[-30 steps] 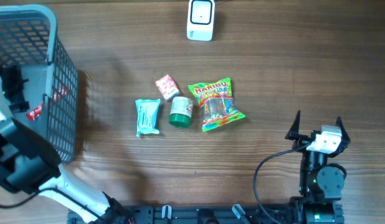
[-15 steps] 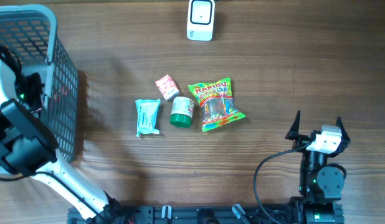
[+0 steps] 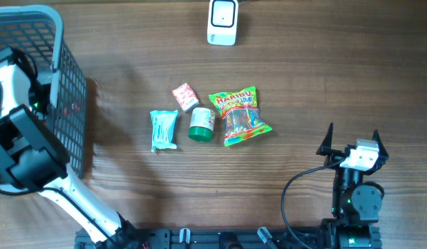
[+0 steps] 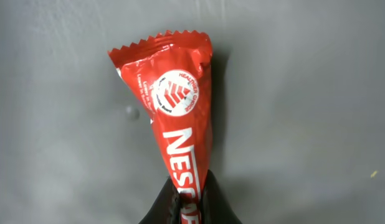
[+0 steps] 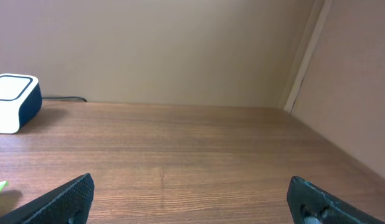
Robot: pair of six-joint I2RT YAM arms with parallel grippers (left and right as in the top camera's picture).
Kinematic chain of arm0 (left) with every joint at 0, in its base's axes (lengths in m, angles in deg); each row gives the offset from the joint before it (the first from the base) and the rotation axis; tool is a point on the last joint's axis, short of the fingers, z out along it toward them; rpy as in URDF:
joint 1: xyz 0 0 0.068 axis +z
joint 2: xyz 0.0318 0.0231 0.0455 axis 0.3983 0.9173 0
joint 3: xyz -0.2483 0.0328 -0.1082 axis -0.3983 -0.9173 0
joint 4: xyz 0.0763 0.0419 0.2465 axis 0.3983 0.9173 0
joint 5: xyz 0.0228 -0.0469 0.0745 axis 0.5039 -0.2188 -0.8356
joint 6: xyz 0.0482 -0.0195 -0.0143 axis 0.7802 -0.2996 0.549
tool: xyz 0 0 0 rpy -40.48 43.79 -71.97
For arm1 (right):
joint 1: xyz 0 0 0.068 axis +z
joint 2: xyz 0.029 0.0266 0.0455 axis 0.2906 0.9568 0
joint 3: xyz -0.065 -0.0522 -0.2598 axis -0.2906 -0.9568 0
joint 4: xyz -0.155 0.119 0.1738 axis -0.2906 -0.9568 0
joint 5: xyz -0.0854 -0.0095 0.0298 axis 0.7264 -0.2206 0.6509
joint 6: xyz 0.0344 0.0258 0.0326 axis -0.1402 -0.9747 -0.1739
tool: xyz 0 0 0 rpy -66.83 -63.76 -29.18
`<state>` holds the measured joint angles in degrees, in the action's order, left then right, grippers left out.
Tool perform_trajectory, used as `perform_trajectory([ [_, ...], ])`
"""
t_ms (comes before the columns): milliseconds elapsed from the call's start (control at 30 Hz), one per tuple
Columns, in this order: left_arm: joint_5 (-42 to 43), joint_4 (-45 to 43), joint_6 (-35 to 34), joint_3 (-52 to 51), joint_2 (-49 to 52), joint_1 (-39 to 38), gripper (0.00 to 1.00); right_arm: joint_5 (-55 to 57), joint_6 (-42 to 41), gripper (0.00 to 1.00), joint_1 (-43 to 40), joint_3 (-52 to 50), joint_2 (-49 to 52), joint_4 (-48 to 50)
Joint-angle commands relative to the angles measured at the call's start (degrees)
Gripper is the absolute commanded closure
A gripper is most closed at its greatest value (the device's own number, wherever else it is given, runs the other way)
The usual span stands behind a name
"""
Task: Scan the item barcode
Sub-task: 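Carry red candy stick past the white scanner with left gripper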
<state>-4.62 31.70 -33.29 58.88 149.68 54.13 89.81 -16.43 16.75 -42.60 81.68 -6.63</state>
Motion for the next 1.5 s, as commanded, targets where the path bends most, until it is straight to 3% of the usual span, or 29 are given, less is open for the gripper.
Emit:
perform_trajectory([
  [0, -2.71, 4.0, 4.35, 3.1, -1.09, 0.57, 0.96, -0.68, 0.39, 0.0, 0.28, -0.07, 0.0, 0.2],
  [367, -3.39, 12.02, 4.83, 17.14, -18.62, 4.61, 0.96, -0.68, 0.37, 0.01, 0.28, -0.07, 0.0, 0.2],
  [567, 3.93, 11.54, 8.17, 17.31, -31.06, 1.22, 0.96, -0.68, 0.37, 0.0, 0.28, -0.07, 0.02, 0.2],
  [733, 4.07, 11.63, 11.87, 17.31, -37.11, -11.5, 0.96, -0.68, 0.37, 0.0, 0.28, -0.07, 0.02, 0.2],
  [900, 3.65, 9.29, 11.8, 17.11, -34.84, -32.74, 0.96, -0.68, 0.37, 0.0, 0.28, -0.07, 0.02, 0.2],
  [1200, 3.39, -3.04, 15.13, 17.09, -17.42, -59.17, 0.96, -0.68, 0.37, 0.01, 0.28, -0.07, 0.0, 0.2],
  [1467, 3.43, -6.56, 16.48, 17.09, -1.62, -70.82, 0.96, -0.68, 0.39, 0.0, 0.28, -0.07, 0.0, 0.2],
])
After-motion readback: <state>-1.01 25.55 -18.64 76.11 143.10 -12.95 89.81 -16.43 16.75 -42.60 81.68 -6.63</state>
